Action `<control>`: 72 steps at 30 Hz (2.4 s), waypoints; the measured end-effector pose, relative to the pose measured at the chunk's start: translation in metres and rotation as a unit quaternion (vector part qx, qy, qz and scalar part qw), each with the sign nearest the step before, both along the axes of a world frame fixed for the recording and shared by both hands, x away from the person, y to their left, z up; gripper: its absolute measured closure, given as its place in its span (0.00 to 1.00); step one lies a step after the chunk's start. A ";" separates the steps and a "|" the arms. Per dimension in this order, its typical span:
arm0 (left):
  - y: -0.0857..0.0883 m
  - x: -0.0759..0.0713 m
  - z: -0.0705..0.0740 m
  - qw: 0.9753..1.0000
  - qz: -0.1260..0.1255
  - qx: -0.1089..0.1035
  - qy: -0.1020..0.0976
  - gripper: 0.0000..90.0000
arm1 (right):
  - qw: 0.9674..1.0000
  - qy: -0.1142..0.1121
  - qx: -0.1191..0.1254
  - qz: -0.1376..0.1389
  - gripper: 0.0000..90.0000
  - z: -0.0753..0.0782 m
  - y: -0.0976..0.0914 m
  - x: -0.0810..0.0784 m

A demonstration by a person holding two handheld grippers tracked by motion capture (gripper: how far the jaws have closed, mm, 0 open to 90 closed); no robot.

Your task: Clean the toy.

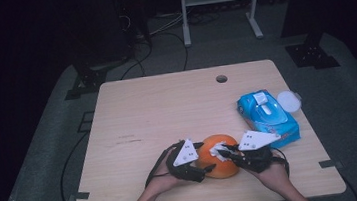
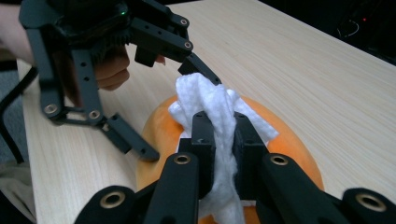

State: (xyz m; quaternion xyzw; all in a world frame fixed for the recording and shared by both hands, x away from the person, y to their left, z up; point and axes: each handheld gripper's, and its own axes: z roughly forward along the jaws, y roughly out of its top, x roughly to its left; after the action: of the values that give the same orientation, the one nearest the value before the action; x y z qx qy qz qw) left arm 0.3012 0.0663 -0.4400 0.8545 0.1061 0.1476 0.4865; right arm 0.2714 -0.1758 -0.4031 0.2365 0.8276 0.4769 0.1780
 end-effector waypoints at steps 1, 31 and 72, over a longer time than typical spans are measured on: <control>0.003 0.001 -0.001 1.000 0.001 -0.001 0.005 0.31 | 1.000 -0.003 -0.007 0.003 0.90 -0.001 0.000 0.000; 0.006 0.001 0.004 1.000 0.006 -0.003 0.000 0.34 | 1.000 -0.006 -0.012 0.004 0.89 -0.007 0.001 0.003; 0.040 0.023 -0.001 0.994 0.049 -0.069 0.075 0.36 | 0.998 -0.012 -0.014 0.054 0.89 -0.017 0.003 -0.010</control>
State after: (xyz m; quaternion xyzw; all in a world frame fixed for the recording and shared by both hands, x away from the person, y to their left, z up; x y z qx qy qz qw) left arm 0.3244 0.1060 -0.4407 0.8215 0.1939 0.0988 0.5270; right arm 0.2615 -0.1729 -0.4202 0.1832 0.8438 0.4768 0.1648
